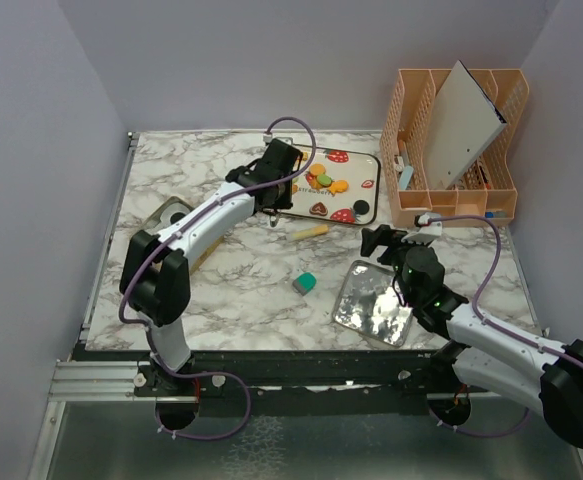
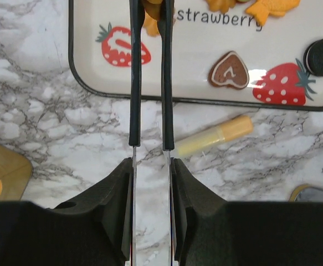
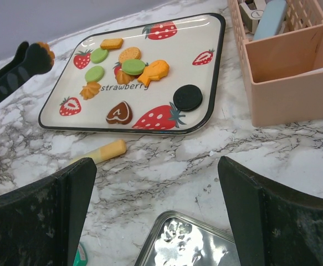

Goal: Pack the cookies

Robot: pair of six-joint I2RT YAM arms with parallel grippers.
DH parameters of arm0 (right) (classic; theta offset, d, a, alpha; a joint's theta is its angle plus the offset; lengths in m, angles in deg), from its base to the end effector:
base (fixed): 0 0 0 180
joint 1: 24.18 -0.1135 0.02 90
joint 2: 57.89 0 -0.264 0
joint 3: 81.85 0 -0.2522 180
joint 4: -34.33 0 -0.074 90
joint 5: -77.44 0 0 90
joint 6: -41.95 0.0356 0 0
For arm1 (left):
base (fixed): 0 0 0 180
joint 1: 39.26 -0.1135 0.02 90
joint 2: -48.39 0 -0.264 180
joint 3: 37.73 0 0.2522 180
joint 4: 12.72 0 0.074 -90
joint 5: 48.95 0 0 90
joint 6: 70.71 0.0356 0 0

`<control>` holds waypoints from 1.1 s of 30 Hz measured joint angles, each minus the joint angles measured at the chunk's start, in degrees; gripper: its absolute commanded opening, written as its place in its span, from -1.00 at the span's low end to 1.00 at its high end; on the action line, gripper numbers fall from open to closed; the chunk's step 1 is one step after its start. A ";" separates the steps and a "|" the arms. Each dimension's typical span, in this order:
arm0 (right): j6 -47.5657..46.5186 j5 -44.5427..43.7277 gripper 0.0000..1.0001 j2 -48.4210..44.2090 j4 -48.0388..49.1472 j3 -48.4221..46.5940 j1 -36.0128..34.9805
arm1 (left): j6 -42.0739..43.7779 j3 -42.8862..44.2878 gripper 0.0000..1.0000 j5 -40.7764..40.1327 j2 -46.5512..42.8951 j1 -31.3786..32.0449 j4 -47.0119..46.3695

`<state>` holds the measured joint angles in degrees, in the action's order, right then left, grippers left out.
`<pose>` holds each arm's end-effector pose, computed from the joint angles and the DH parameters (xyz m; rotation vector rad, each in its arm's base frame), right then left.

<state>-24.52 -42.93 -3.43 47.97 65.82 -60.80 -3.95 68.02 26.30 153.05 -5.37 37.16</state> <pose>0.1743 0.1071 0.2179 0.1971 1.6979 0.3279 0.3457 -0.2213 0.2921 0.1059 2.3890 -0.1579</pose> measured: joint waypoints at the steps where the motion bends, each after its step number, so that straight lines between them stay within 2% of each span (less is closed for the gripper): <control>1: 0.00 0.00 0.99 -0.09 0.00 0.00 0.00 | -0.26 -1.75 -1.00 0.39 -1.44 -0.02 0.04; 12: 0.00 0.00 0.99 -0.87 0.02 0.00 0.00 | -5.49 -18.67 -1.00 1.03 -22.27 -1.25 2.49; 19: 0.02 0.02 0.99 -0.90 0.02 0.00 0.00 | -10.56 -27.10 -1.00 2.27 -35.58 -9.11 4.33; 24: 0.07 0.02 0.99 -0.90 0.02 0.00 0.00 | -13.27 -31.98 -1.00 3.13 -40.00 -12.09 7.32; 33: 0.44 0.02 0.99 -0.90 0.02 0.00 0.00 | -19.39 -32.48 -1.00 3.41 -40.50 -14.23 15.65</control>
<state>-24.08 -42.91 -4.33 47.99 65.82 -60.80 -23.34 35.54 29.71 112.55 -19.60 52.81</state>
